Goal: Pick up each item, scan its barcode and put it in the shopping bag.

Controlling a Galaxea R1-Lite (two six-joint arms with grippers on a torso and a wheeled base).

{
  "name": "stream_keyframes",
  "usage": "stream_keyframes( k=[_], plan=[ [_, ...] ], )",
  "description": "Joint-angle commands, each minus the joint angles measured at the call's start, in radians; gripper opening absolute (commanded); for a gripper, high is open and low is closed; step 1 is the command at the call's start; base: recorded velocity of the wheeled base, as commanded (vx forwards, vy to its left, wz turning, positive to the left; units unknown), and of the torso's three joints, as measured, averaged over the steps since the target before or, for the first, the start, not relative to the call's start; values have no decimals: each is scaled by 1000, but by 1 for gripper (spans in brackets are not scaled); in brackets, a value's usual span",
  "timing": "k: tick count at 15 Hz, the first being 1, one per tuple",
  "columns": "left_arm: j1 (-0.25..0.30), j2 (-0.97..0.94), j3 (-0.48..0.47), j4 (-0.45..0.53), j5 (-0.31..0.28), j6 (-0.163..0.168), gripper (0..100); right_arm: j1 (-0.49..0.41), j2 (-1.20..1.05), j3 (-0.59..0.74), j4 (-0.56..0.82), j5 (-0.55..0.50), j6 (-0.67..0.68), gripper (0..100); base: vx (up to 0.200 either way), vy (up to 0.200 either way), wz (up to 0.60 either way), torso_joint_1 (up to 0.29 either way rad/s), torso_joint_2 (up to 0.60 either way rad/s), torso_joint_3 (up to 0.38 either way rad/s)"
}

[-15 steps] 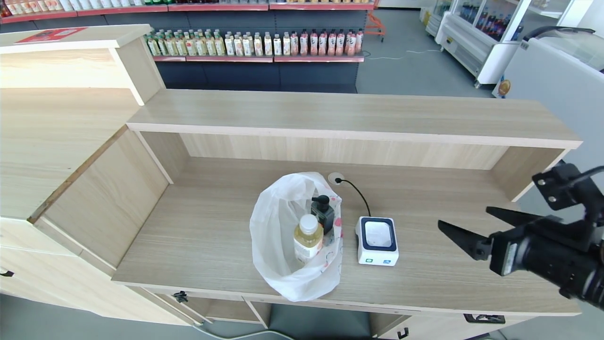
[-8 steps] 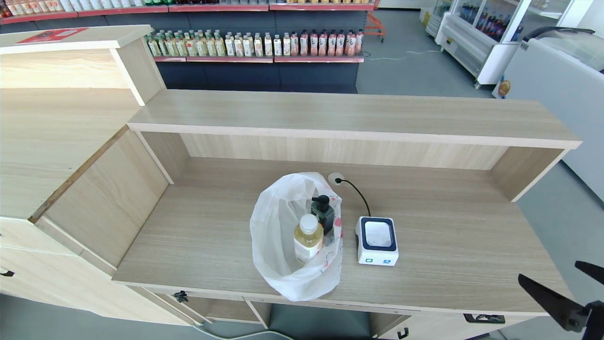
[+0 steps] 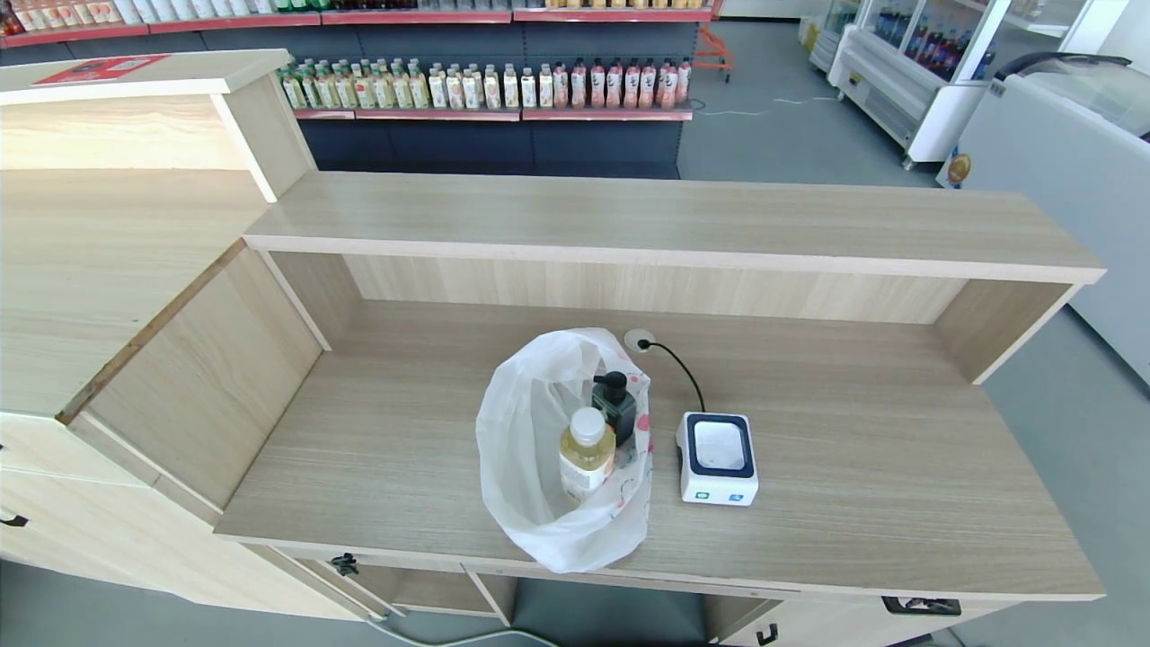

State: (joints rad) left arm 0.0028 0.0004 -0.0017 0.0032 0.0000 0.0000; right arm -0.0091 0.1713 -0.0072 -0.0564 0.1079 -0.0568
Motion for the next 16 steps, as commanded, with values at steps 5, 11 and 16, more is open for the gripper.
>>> stream_keyframes(
  k=[5, 11, 16],
  plan=[
    [0, 0, 0, 0, 0, 0, 100, 8, -171, 6, 61, -152, 17, 100, 0, 0, 0, 0, 0, 0],
    [0, 0, 0, 0, 0, 0, 100, 9, -171, 6, 61, -152, 23, 100, 0, 0, 0, 0, 0, 0],
    [0, 0, 0, -2, 0, -6, 100, 9, -171, 6, 64, -151, 8, 100, 0, 0, 0, 0, 0, 0]
  ],
)
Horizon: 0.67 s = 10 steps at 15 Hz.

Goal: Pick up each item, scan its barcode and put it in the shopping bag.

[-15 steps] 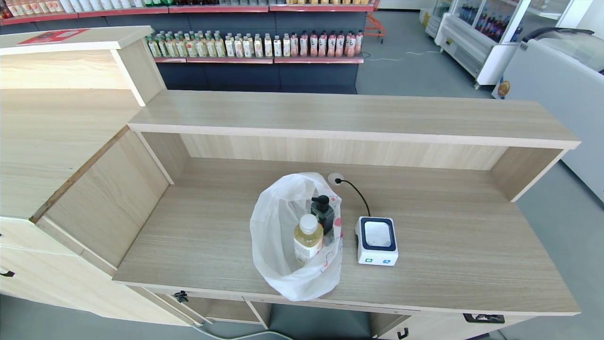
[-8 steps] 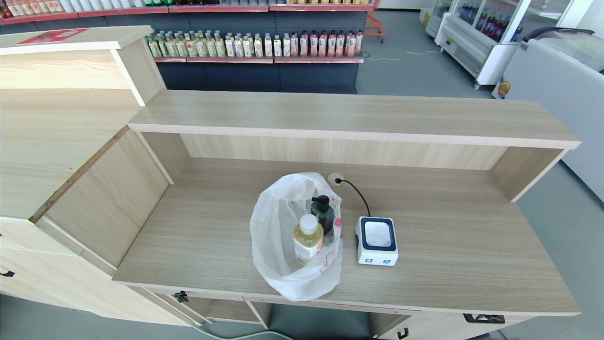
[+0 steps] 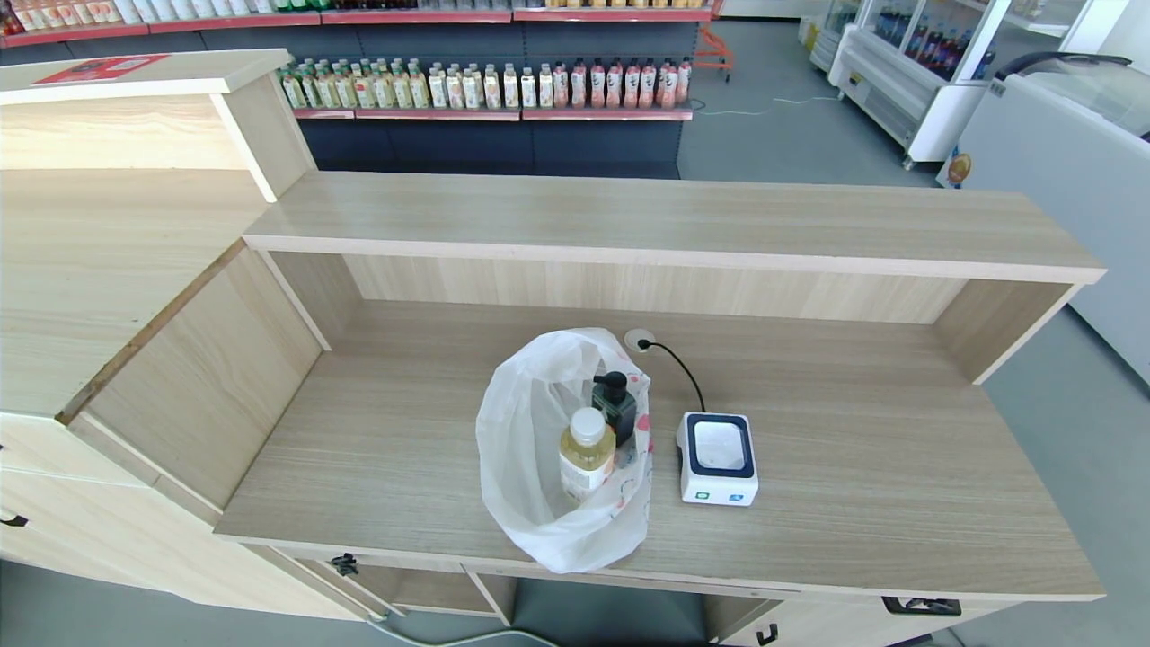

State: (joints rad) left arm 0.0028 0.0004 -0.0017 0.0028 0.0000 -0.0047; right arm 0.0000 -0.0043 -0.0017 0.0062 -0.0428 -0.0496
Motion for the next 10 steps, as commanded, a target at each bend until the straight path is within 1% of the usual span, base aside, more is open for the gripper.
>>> stream_keyframes(
  k=[1, 3, 10],
  plan=[
    [0, 0, 0, 0, 0, 2, 100, 0, 4, 0, 1, 0, -1, 100, 0, 0, 0, 0, 0, 0],
    [0, 0, 0, 0, -2, 2, 100, 0, 4, 0, 1, 0, -3, 100, 0, 0, 0, 0, 0, 0],
    [0, 0, 0, 0, -2, 6, 100, 0, 4, 0, 0, 0, 7, 100, 200, -200, 0, 2, -1, 2]
  ],
)
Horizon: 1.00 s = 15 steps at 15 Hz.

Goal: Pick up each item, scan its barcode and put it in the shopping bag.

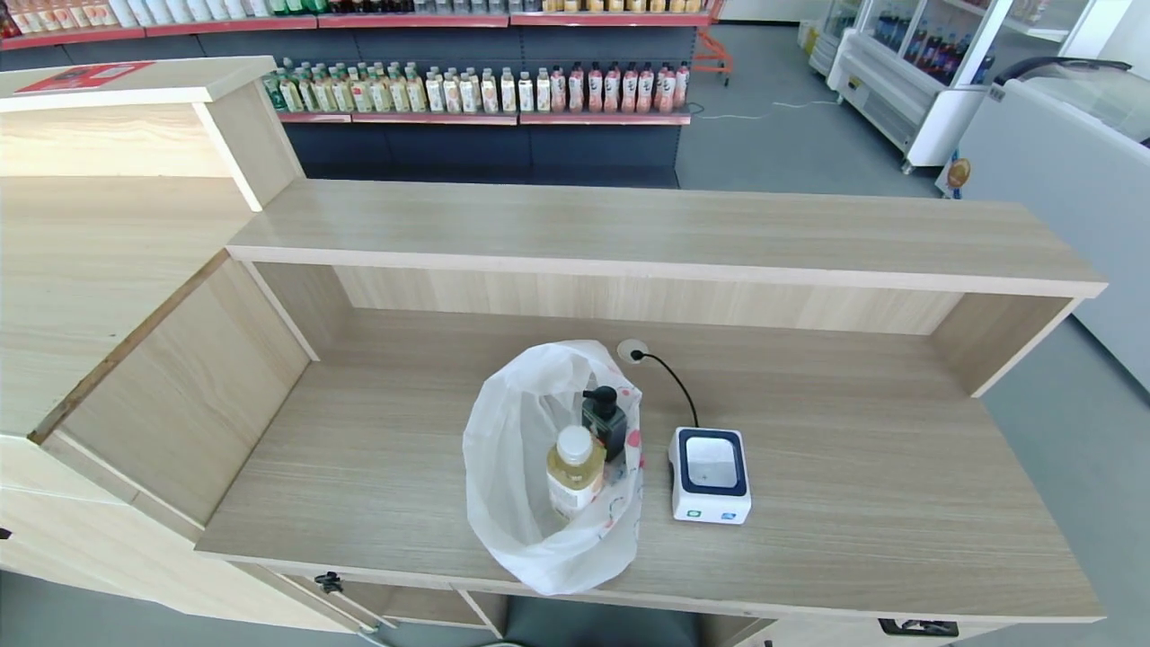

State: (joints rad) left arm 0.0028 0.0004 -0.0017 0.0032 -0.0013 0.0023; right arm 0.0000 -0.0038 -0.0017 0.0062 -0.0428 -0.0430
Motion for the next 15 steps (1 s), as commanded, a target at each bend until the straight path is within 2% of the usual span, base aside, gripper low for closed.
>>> stream_keyframes(
  k=[1, 2, 4, 6, 7, 15],
  plan=[
    [0, 0, 0, 0, 0, 1, 100, 0, 4, 0, 0, 0, 0, 100, 200, -200, 0, 27, 2, -12],
    [0, 0, 0, 0, 0, 1, 100, 0, 4, 0, 0, 0, -2, 100, 200, -200, 0, 17, 12, -2],
    [0, 0, 0, 0, 0, -4, 100, 0, 4, 0, 0, 0, -2, 100, 0, -200, 0, 12, 0, 0],
    [0, 0, 0, 0, 0, -4, 100, 0, 4, 0, 0, 0, -2, 100, 0, 0, 0, 0, 0, 0],
    [0, 0, 0, 0, 0, -4, 100, 0, 4, 0, 0, 0, -9, 0, 0, 0, 0, 0, 0, 0],
    [0, 0, 0, 0, 0, -4, 100, 0, 4, 0, 0, 0, -3, 0, 0, 0, 0, 0, 0, 0]
  ],
)
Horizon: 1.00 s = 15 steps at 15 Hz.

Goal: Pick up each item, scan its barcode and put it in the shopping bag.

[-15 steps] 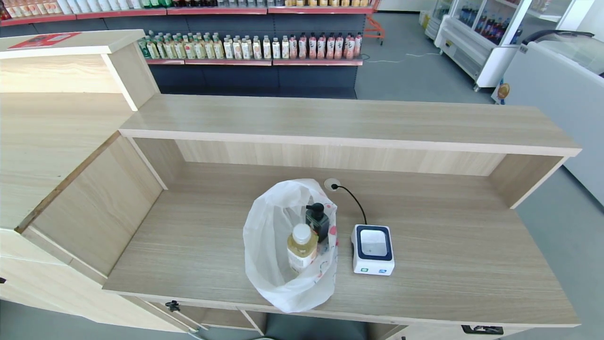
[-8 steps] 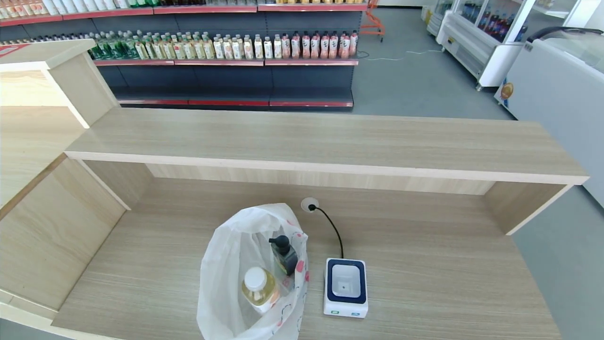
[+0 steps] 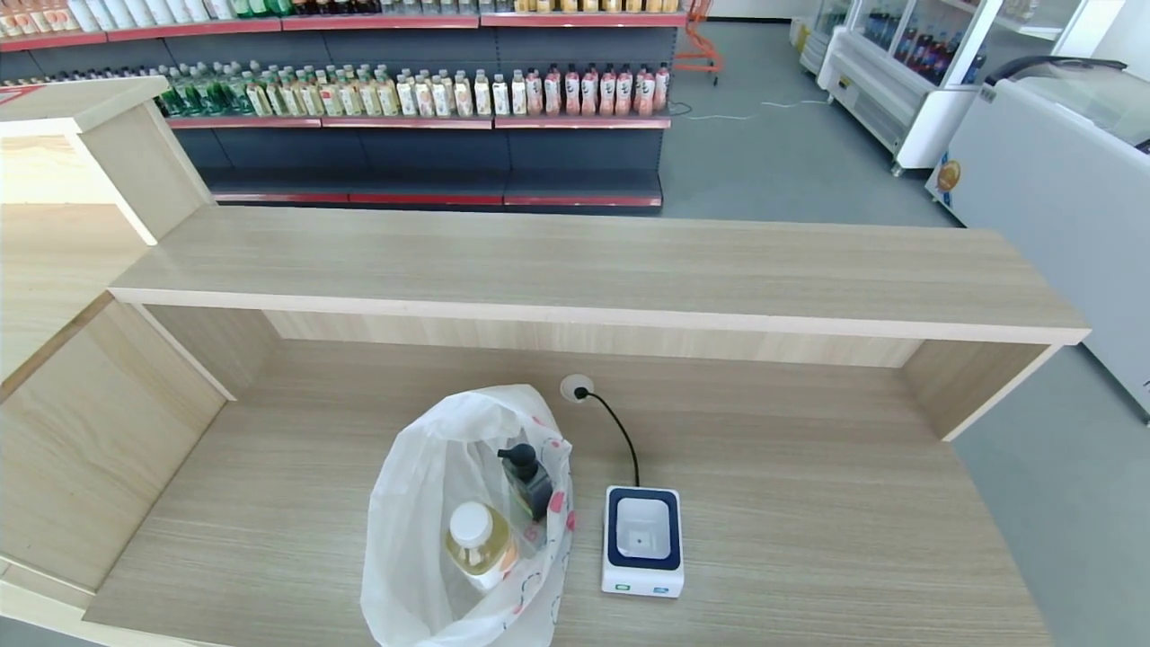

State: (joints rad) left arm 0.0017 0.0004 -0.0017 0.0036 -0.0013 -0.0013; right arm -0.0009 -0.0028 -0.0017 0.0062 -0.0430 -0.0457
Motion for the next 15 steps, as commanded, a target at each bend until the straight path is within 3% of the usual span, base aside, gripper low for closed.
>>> stream_keyframes(
  k=[1, 15],
  plan=[
    [1, 0, 0, -1, 0, 0, 100, 1, 3, 0, 0, 0, -2, 0, 0, 0, 0, 0, 0, 0],
    [1, 0, 0, -1, 0, 0, 100, 1, 3, 0, 0, 0, 6, 0, 0, 0, 0, 0, 0, 0]
  ],
)
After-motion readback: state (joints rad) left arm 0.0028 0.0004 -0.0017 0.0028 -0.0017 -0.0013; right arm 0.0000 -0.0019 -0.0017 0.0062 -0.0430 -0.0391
